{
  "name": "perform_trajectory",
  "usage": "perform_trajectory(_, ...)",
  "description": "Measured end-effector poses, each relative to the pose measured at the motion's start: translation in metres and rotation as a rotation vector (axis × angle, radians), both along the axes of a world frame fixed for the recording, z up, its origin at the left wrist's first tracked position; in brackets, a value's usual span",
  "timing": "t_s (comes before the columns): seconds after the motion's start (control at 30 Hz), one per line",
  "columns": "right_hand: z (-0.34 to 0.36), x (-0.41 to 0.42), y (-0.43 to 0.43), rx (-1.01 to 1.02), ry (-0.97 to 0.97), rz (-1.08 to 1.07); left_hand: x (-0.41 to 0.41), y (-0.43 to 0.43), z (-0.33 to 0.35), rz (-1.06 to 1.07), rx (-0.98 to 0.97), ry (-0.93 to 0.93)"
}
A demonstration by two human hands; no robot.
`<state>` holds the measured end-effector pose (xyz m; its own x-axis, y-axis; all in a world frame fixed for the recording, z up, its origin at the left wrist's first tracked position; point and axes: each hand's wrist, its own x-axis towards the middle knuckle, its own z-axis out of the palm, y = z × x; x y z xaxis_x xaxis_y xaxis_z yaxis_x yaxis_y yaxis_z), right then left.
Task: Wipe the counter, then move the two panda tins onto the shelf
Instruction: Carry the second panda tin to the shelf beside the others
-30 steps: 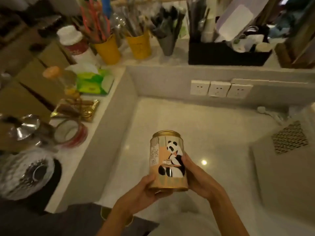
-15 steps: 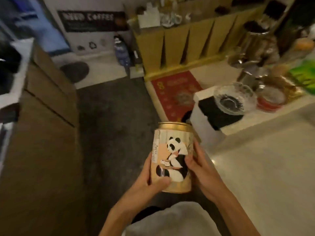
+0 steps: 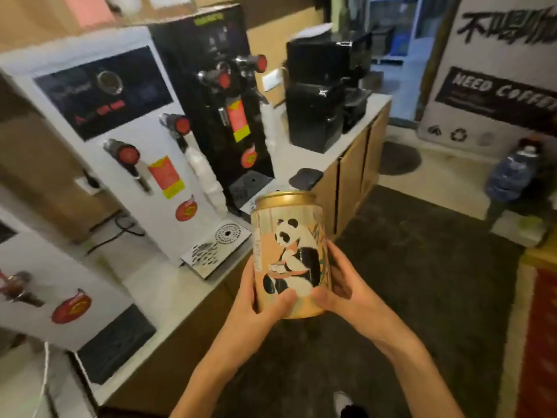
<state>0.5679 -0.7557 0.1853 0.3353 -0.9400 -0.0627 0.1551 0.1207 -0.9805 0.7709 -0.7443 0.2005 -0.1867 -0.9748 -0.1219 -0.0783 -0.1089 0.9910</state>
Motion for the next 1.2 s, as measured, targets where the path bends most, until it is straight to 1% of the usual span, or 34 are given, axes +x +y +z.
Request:
perform_trajectory(0.13,0.067,0.049,-0.113,-0.222,0.033,0.284,0.044,-0.057,0.064,0.266,-0.224,-0.047)
perform_trajectory(0.2,0.101,0.07,-0.149,-0.311,0.059,0.365,0.063,-0.075,0.097,0.319,-0.306,-0.056)
perform_trajectory(0.23,0.123,0.086,-0.172,-0.381,0.046,0.442,0.075,-0.084,0.117,0.36,-0.37,-0.075)
perform_trajectory(0.33,0.189,0.134,-0.218,-0.496,0.006,0.627,0.115,-0.105,0.174,0.453,-0.506,-0.18)
perform_trajectory(0.43,0.244,0.193,-0.253,-0.684,0.04,0.686,0.161,-0.124,0.229,0.544,-0.593,-0.368)
perform_trajectory(0.53,0.286,0.258,-0.291,-0.804,0.039,0.683,0.219,-0.151,0.277,0.579,-0.641,-0.489)
perform_trajectory(0.67,0.33,0.351,-0.349,-0.908,0.086,0.602,0.304,-0.2,0.326,0.651,-0.6,-0.663)
perform_trajectory(0.73,0.347,0.397,-0.377,-0.878,0.11,0.629,0.347,-0.229,0.341,0.68,-0.564,-0.744)
perform_trajectory(0.83,0.363,0.461,-0.412,-0.848,0.188,0.691,0.41,-0.276,0.353,0.684,-0.483,-0.817)
perform_trajectory(0.93,0.366,0.515,-0.445,-0.786,0.289,0.671,0.468,-0.321,0.352,0.714,-0.346,-0.836)
perform_trajectory(1.0,0.364,0.545,-0.467,-0.741,0.351,0.678,0.498,-0.345,0.345,0.73,-0.29,-0.825)
perform_trajectory(1.1,0.359,0.579,-0.492,-0.657,0.397,0.672,0.528,-0.369,0.33,0.753,-0.281,-0.799)
perform_trajectory(1.2,0.356,0.606,-0.504,-0.668,0.45,0.673,0.549,-0.386,0.32,0.792,-0.277,-0.8)
